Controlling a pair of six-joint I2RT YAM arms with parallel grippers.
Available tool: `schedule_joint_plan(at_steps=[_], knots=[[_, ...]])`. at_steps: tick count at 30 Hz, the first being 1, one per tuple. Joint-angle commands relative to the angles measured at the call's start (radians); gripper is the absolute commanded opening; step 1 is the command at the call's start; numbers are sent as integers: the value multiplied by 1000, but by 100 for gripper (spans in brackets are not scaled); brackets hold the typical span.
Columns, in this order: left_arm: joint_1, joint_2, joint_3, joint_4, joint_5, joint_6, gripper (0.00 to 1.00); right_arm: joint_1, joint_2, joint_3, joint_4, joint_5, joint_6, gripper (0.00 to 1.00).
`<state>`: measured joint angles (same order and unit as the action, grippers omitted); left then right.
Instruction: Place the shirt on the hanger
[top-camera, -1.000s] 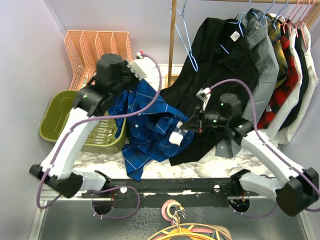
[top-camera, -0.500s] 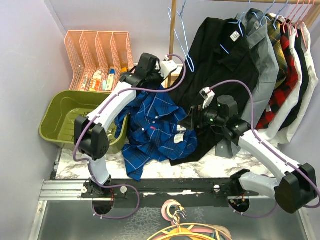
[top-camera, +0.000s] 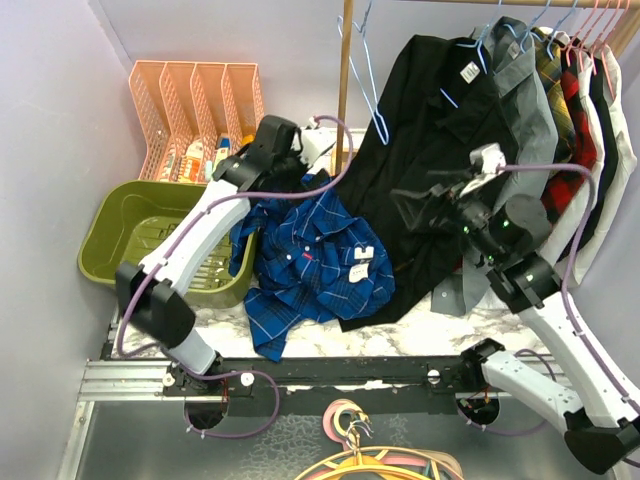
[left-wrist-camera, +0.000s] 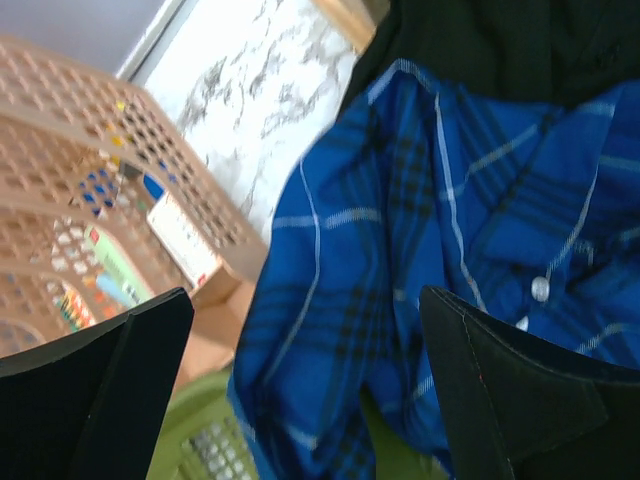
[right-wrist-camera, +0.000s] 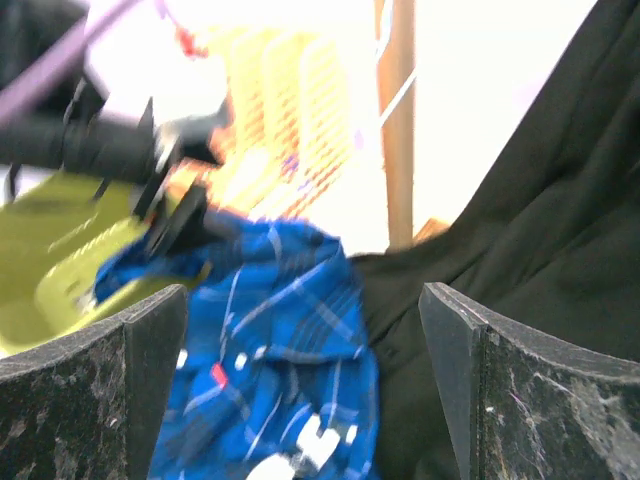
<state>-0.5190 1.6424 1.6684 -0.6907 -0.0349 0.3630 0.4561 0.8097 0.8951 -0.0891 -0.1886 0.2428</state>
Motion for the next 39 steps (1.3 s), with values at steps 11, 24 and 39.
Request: schedule_joint_plan(at_steps=[11,24,39], knots=[[93,-269,-257,-29,46,-35,99,-4,640,780,-119,57,-67,99],[329,-451,-374,18,230,-67,99,-4,885,982,-195,198,-91,60],[341,-407,-326,-138,449,1,99,-4,941,1087,-296,170,-82,1]])
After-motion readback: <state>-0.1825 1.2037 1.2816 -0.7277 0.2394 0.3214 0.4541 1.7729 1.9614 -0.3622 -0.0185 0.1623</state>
